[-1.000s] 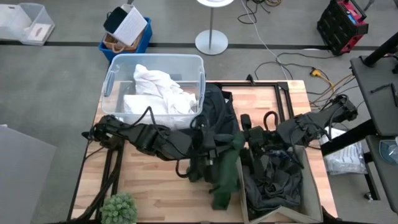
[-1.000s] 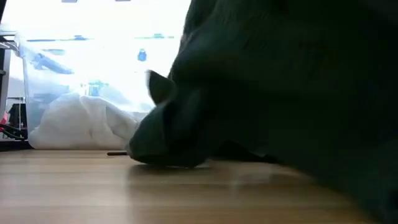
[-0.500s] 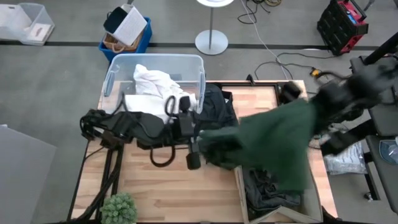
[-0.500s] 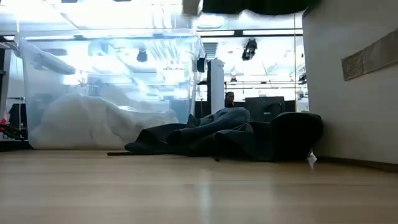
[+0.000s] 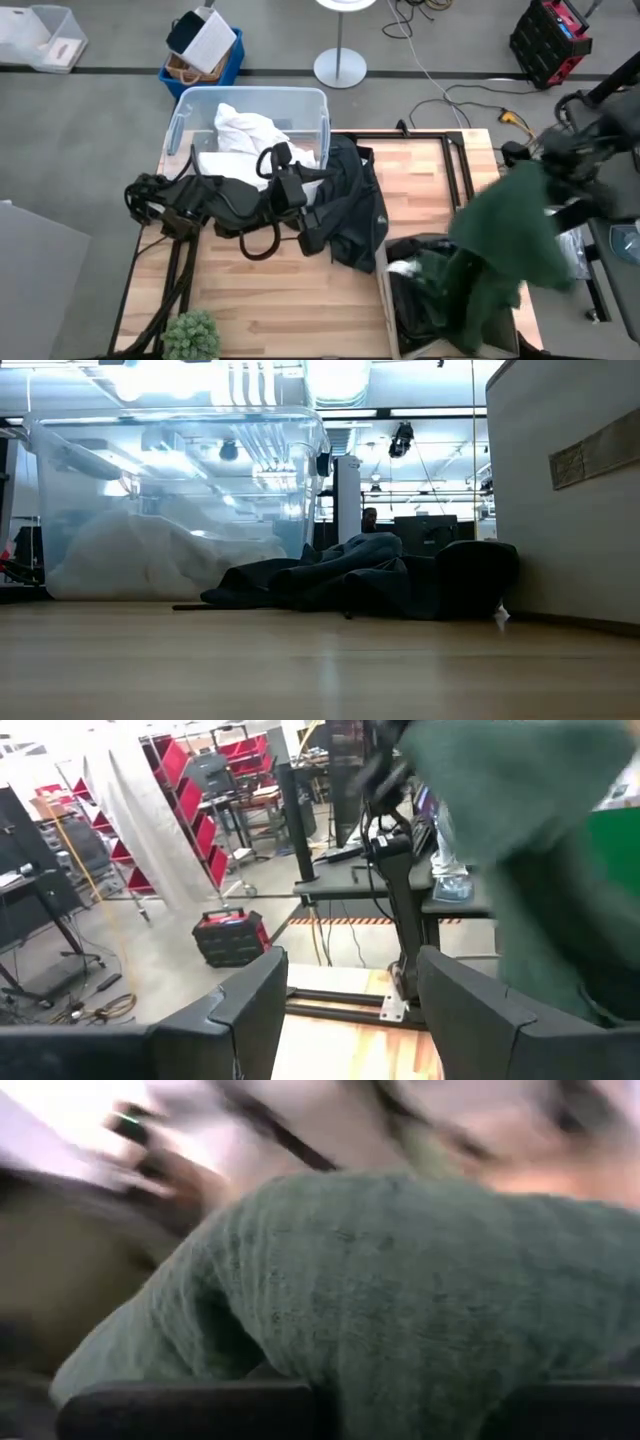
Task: Sort clothes
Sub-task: Put the dark green shirt into the laundry organizer
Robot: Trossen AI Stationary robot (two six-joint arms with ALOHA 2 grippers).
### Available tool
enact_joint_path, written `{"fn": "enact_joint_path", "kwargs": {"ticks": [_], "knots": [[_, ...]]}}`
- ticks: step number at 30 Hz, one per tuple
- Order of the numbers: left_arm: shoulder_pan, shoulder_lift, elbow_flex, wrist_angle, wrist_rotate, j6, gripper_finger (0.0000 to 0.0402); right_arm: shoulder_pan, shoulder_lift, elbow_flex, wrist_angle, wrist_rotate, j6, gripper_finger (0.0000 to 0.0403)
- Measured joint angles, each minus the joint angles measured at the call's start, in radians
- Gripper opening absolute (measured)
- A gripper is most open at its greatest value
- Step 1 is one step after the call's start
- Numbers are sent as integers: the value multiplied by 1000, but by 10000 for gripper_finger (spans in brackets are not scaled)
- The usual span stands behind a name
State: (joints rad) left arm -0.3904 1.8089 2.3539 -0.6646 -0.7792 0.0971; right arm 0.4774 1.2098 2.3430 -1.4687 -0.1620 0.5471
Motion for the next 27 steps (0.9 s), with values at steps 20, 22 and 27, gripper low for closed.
{"fn": "enact_joint_path", "kwargs": {"ticks": [20, 22, 27], "knots": [[1, 5, 0, -168, -78, -101, 201, 135, 4, -758, -90, -55, 108, 22], [2, 6, 0, -180, -78, -108, 201, 163, 5, -859, -50, -54, 108, 22], [4, 6, 0, -193, -78, -110, 201, 183, 2, -1090, 223, -128, 81, 22]]}}
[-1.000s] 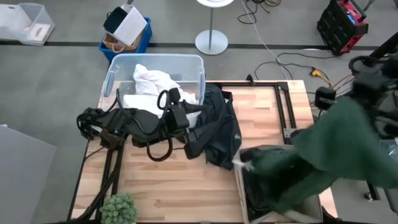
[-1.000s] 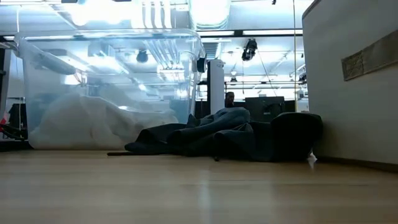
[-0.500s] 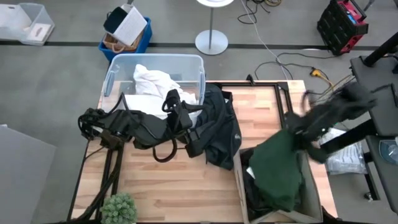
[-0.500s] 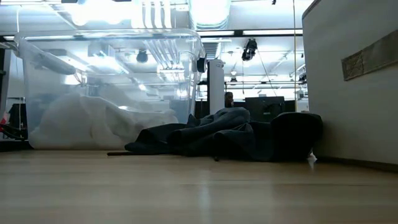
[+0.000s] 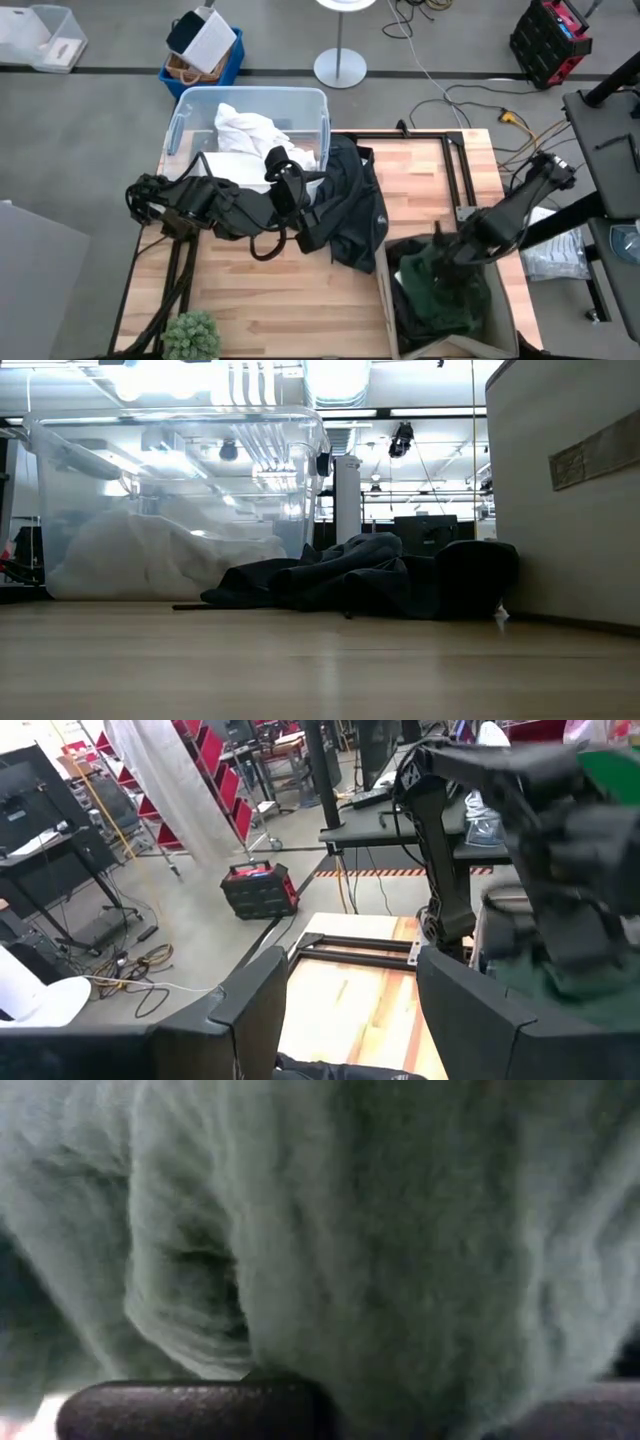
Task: Sort clothes
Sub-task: Put the dark green shirt into the laundry organizer
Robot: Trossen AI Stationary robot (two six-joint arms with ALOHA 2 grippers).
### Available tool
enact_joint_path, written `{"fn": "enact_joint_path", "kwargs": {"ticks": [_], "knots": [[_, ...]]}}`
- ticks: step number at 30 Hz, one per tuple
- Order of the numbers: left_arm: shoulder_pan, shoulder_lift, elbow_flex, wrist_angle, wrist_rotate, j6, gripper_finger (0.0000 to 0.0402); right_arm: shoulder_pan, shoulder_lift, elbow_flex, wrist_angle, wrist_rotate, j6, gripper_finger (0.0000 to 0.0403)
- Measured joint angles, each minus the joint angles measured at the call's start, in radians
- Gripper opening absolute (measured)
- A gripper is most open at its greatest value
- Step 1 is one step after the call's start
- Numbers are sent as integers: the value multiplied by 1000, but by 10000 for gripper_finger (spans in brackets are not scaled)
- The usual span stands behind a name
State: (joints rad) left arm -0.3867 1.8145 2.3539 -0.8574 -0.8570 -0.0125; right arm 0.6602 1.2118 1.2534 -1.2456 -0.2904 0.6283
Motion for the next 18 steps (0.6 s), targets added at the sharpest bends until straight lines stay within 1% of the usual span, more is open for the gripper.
{"fn": "enact_joint_path", "kwargs": {"ticks": [4, 8, 11, 13, 18], "knots": [[0, 0, 0, -6, 0, -1, 201, 0, 10, -183, 256, -13, -19, 22], [0, 0, 0, -9, 0, -1, 201, -2, 31, -355, 435, -25, -24, 22], [0, 0, 0, -19, 0, -8, 201, -4, 27, -453, 559, -57, -35, 22], [0, 0, 0, -29, 0, -17, 201, -5, 33, -503, 603, -67, -33, 22], [0, 0, 0, -62, 0, -59, 201, -5, 41, -585, 623, -84, -40, 21]]}}
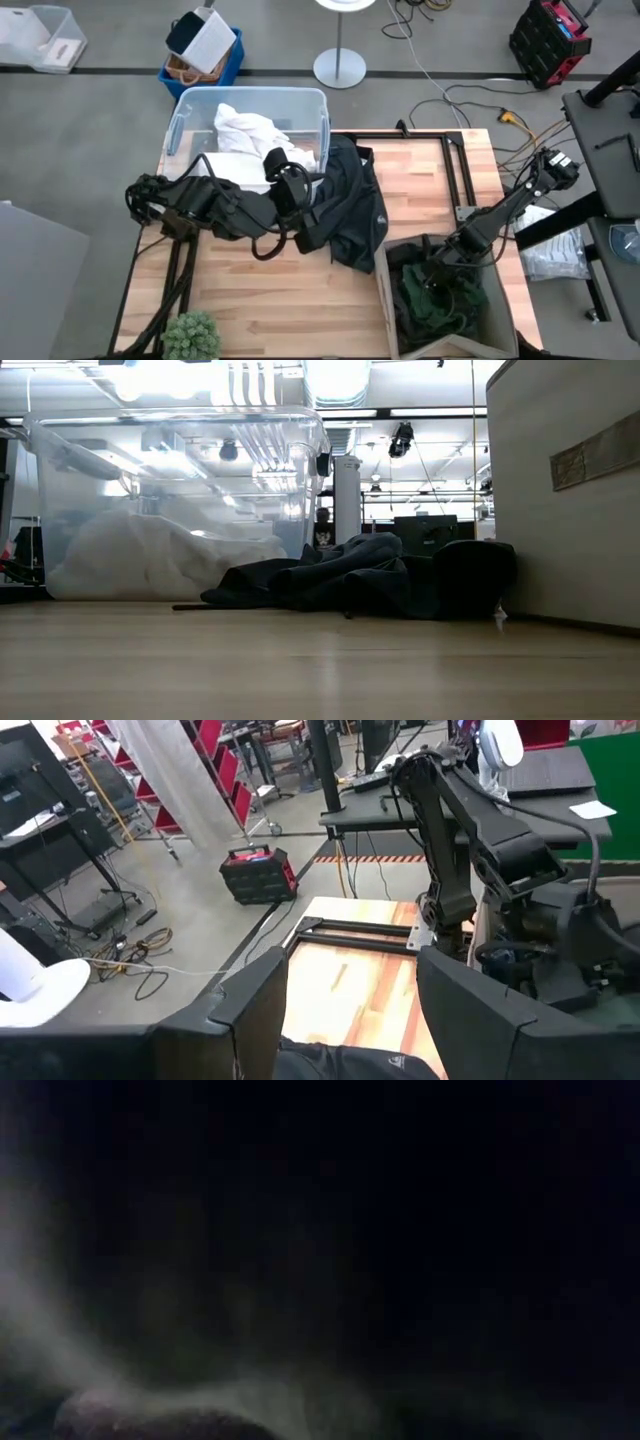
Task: Sort clothes
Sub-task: Put the dark green shirt into the laundry organizer
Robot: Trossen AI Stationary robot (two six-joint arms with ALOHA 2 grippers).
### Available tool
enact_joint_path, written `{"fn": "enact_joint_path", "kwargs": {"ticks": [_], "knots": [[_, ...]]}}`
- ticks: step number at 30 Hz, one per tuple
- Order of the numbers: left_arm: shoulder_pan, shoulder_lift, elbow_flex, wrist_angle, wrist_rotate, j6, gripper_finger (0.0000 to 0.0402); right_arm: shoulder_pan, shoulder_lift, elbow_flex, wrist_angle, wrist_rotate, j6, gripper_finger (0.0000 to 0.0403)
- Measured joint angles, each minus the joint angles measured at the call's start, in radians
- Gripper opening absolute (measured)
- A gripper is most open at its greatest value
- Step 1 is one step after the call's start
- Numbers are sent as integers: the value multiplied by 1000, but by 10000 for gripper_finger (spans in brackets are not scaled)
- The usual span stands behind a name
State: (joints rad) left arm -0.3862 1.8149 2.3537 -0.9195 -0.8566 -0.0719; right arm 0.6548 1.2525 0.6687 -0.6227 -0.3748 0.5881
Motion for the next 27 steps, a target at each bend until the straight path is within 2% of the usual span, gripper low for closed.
{"fn": "enact_joint_path", "kwargs": {"ticks": [7, 11, 18, 23, 27], "knots": [[0, 0, 0, -53, 2, -57, 201, 0, -15, 32, -35, 14, 32, 26], [-2, 0, 0, -54, 17, -69, 201, 0, -68, 121, -146, 8, 110, 80], [3, 8, -11, -67, 41, -117, 201, 0, -147, 374, -442, 24, 164, 172], [14, 43, -13, -152, 65, -196, 201, 0, -165, 543, -614, 32, 194, 210], [28, 79, -13, -234, 89, -282, 201, 0, -177, 635, -718, 78, 205, 228]]}}
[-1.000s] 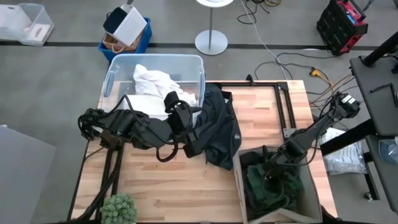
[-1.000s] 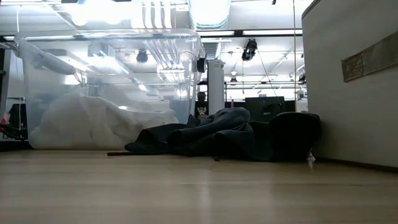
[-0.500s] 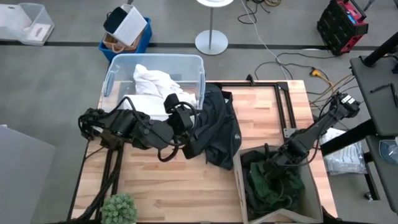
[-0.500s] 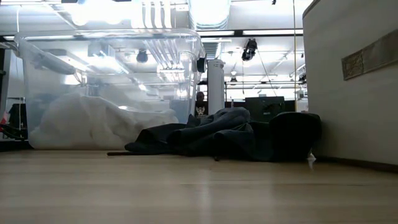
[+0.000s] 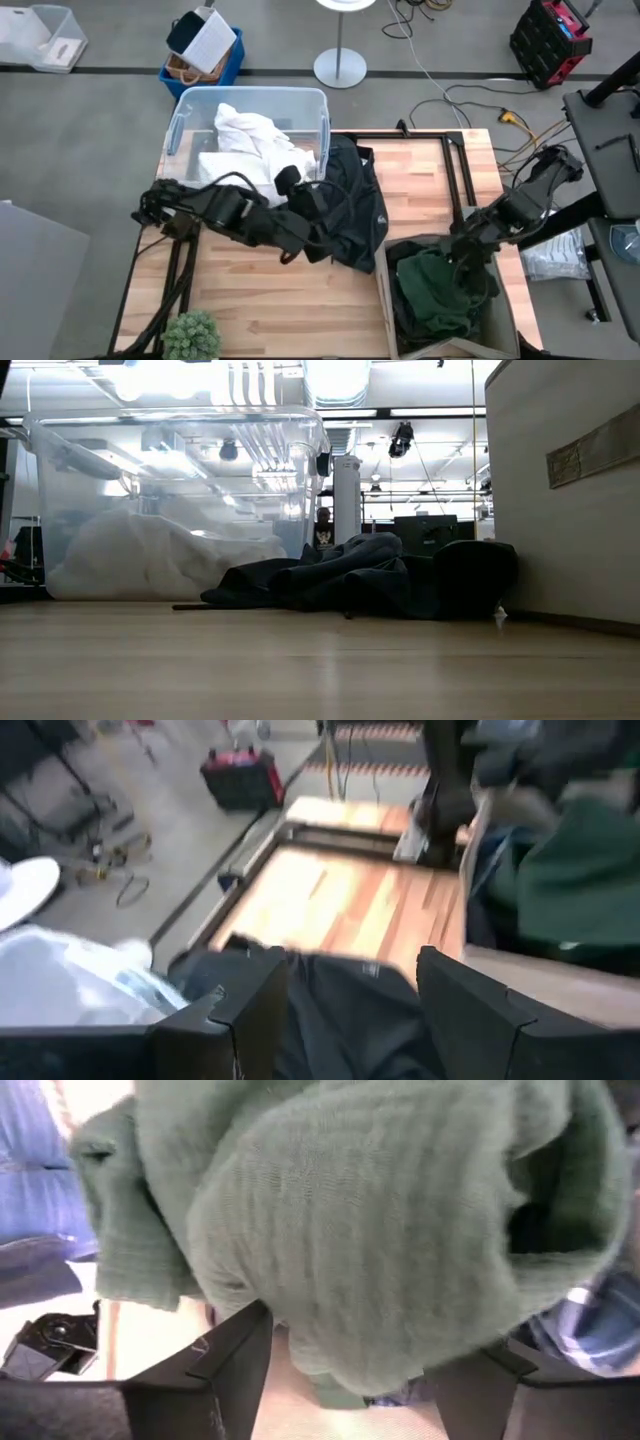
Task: Sort clothes
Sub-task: Put the dark green shirt into the laundry organizer, then put the dark blue shorts into the laundry organizer
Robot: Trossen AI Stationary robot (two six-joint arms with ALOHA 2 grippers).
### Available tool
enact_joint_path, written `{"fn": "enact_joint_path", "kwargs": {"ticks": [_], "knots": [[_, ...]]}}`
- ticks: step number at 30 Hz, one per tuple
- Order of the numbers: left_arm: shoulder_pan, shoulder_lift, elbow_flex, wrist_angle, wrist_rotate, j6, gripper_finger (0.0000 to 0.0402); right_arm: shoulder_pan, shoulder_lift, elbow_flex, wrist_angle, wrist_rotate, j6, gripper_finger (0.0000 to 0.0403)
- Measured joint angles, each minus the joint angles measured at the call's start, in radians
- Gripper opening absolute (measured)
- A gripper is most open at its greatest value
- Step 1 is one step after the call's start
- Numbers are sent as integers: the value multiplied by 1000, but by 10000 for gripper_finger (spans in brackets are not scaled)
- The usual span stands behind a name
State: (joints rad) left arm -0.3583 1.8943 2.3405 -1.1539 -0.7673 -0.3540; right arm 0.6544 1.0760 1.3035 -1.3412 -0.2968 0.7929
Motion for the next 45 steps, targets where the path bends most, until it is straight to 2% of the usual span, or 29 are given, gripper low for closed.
{"fn": "enact_joint_path", "kwargs": {"ticks": [8, 17, 27, 32, 36, 40, 43, 45], "knots": [[68, 128, 0, -84, 92, -104, 201, 0, -14, 141, -42, 21, 50, 240], [220, 348, 0, -149, 263, -118, 201, 0, -21, 261, -37, 166, 50, 226], [358, 497, 0, -96, 386, -62, 201, 0, -18, 270, -37, 196, 56, 237], [407, 547, 0, -72, 400, -123, 201, 0, -11, 269, -37, 196, 59, 233], [437, 587, 0, -30, 488, -129, 201, 0, -10, 269, -37, 213, 54, 231], [445, 614, 0, -20, 490, -138, 200, 0, -10, 269, -37, 229, 50, 236], [443, 630, 0, -9, 490, -102, 182, 0, -10, 269, -37, 246, 44, 237], [444, 637, -4, 8, 490, -92, 145, 0, -10, 269, -37, 247, 39, 236]]}}
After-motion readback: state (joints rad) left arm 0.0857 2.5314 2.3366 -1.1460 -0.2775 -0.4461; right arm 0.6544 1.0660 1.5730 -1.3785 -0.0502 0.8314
